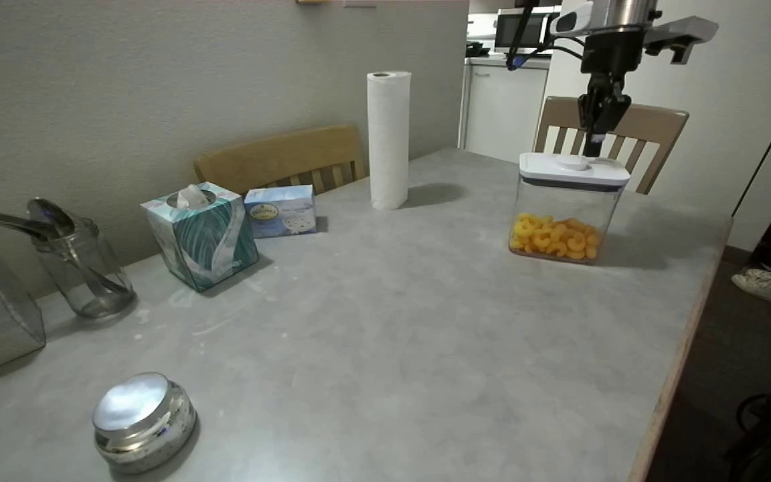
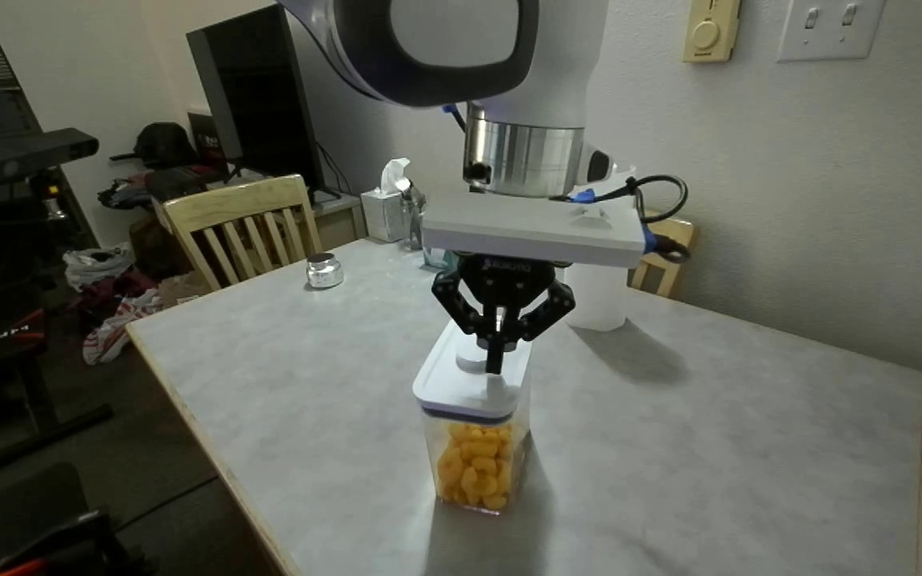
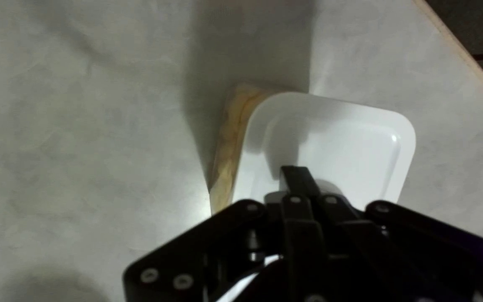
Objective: Place the lid on the container then push the button
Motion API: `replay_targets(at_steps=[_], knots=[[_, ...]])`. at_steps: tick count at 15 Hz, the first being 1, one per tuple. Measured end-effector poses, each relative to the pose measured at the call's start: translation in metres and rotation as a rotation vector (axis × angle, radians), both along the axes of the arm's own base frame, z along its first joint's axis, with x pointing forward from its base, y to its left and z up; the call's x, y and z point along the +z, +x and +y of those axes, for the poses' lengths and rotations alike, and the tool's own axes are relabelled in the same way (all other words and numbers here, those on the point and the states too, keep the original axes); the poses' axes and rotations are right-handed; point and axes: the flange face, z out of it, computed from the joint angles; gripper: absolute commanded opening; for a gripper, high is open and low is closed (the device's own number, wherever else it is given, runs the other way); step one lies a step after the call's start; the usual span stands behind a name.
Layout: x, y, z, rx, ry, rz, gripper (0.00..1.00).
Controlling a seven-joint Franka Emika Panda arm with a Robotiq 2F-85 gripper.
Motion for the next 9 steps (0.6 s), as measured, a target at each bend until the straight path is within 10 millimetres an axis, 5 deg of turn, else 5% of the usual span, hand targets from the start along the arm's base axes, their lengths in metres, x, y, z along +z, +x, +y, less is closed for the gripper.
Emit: replay_targets(at_steps=[9], knots=[[0.0054, 0.0060, 0.0024, 0.025, -0.007, -0.024, 0.00]])
